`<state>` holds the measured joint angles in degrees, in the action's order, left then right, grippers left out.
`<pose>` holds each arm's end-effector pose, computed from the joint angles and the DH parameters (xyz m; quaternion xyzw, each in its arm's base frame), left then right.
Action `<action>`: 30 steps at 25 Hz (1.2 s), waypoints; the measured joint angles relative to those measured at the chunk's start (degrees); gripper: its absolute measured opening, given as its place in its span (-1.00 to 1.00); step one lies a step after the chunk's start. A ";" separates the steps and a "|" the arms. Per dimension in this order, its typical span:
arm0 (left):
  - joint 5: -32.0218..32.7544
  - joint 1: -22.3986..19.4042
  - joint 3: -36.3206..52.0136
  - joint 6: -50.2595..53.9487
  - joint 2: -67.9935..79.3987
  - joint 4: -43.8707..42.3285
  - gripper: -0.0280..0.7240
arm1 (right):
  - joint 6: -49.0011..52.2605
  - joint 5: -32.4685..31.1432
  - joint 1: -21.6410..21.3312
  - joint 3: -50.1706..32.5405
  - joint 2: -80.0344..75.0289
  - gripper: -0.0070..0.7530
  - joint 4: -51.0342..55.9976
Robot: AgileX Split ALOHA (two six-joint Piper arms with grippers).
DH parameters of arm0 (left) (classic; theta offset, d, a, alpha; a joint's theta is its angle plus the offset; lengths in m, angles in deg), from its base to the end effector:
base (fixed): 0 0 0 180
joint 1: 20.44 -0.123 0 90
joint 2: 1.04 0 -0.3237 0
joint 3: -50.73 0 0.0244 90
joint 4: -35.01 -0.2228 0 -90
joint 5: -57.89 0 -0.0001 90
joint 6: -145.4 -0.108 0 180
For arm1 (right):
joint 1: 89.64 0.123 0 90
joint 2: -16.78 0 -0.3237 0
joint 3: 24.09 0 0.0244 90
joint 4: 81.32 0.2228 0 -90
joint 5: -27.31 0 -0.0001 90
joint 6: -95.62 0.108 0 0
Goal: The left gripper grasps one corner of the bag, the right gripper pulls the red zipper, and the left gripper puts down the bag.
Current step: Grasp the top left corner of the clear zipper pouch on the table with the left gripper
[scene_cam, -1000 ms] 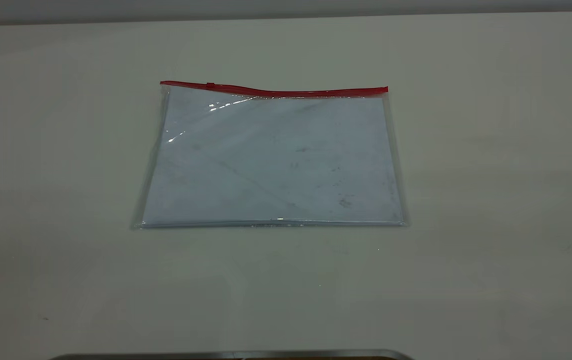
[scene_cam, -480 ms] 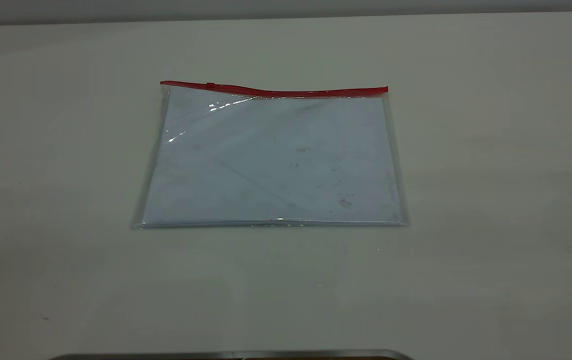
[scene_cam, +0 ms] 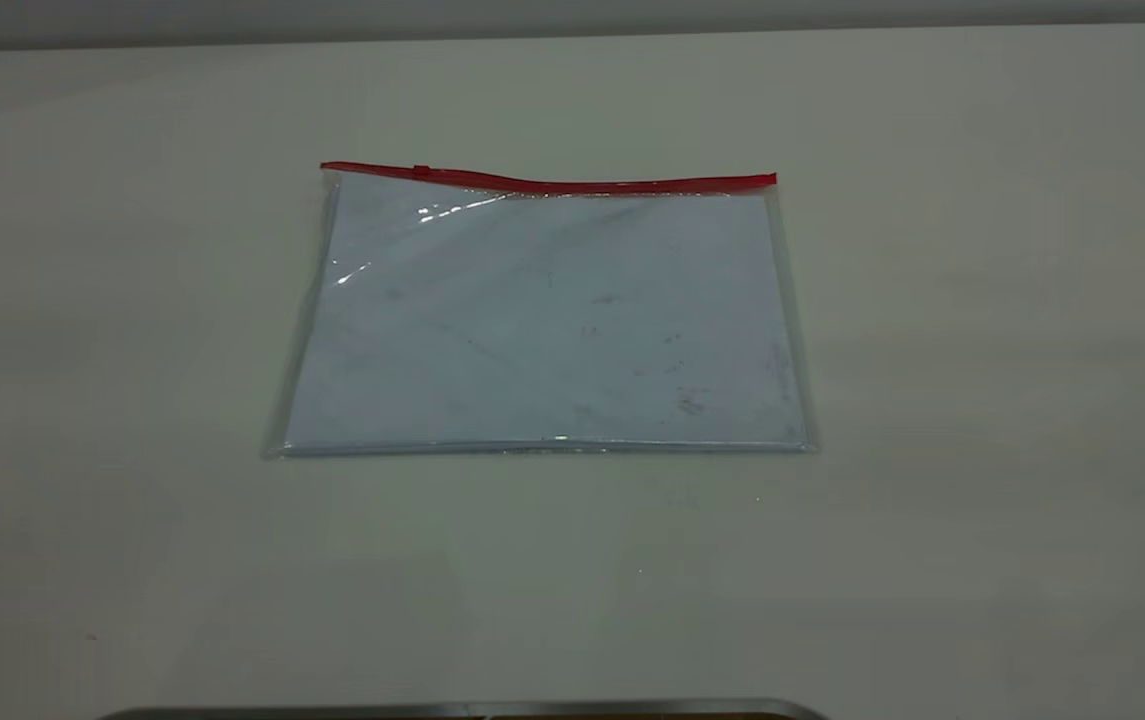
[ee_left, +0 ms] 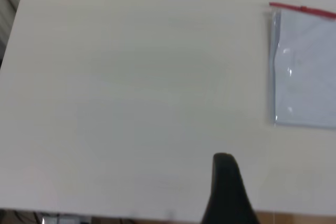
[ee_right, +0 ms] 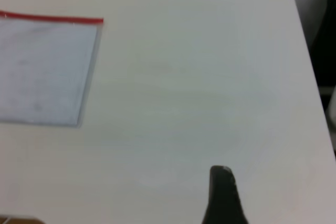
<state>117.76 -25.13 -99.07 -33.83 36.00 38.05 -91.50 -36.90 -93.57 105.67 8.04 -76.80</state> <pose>0.0240 -0.0030 0.3616 -0.0443 0.8940 -0.0112 0.4458 -0.0508 0.0112 0.2490 -0.0263 0.8785 -0.0066 0.4769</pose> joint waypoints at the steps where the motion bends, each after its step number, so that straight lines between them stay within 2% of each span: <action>1: -1.33 0.00 -1.34 -0.08 3.31 0.05 0.58 | 0.00 0.28 0.00 0.44 -2.00 0.49 0.00; 9: -12.54 0.00 -8.36 -2.34 24.73 4.24 0.58 | 0.00 6.38 0.00 6.15 -22.81 0.49 3.57; 17: -24.35 0.00 -8.98 -15.57 41.00 16.77 0.58 | -1.18 18.09 0.00 7.73 -39.60 0.49 8.49; 21: -26.09 0.00 -11.67 -24.27 52.00 24.51 0.58 | -6.40 24.39 0.00 7.73 -47.79 0.49 13.90; 25: -27.20 0.00 -16.24 -32.54 63.27 30.42 0.58 | -13.80 28.04 0.00 7.73 -55.09 0.49 19.02; 30: -28.02 0.11 -22.12 -35.84 74.25 31.58 0.58 | -18.94 30.88 0.00 7.73 -61.66 0.49 22.53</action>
<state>89.74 -25.02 -121.19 -69.67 110.25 69.64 -110.44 -6.02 -93.57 113.40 -53.62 -54.27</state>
